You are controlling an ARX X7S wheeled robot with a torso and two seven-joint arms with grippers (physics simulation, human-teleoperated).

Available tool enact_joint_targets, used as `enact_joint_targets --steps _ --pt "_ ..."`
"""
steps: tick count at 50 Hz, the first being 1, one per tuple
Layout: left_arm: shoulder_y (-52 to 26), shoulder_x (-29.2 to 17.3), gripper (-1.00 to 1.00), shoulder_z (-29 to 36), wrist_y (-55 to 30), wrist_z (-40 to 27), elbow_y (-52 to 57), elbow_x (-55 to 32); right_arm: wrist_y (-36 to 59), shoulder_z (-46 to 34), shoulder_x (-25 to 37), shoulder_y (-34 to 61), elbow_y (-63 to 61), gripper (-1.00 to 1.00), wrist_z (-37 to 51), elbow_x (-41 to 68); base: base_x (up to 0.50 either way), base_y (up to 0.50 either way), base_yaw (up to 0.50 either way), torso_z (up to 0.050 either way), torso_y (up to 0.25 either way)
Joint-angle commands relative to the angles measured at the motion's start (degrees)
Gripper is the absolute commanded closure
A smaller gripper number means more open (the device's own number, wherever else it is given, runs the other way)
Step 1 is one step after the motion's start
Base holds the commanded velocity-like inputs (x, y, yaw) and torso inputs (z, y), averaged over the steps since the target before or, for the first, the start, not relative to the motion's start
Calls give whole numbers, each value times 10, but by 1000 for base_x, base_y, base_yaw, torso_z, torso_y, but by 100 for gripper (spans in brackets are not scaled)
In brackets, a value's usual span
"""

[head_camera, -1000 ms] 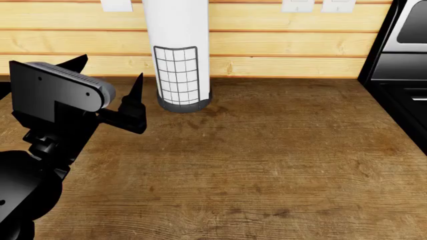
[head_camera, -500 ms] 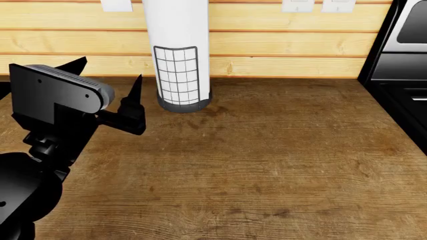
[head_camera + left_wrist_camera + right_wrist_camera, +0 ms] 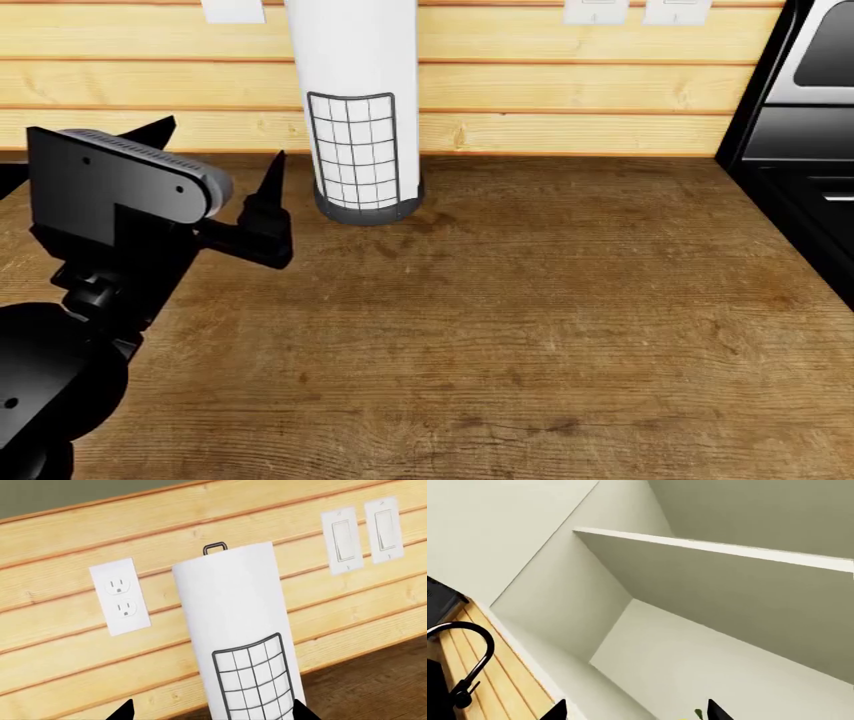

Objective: Pick the orange, celery from the counter and place them in the cabinet. Then close the cabinet.

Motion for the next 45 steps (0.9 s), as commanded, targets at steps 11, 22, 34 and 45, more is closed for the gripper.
enact_joint_targets --steps 11,22,34,45 --pt "-2 -1 -100 -2 -6 -7 4 -7 28 -1 109 -62 -152 -100 -41 37 0 0 0 0 0" --pt "4 -2 -100 -2 5 -6 -1 -3 29 -18 139 -115 -184 -100 -42 47 0 0 0 0 -1" --pt "7 -4 -100 -6 10 -9 3 -5 13 -33 165 -171 -213 -100 -39 42 0 0 0 0 0" --pt "3 -4 -100 -14 6 -15 14 -14 -22 -45 203 -238 -242 -100 -9 16 0 0 0 0 0"
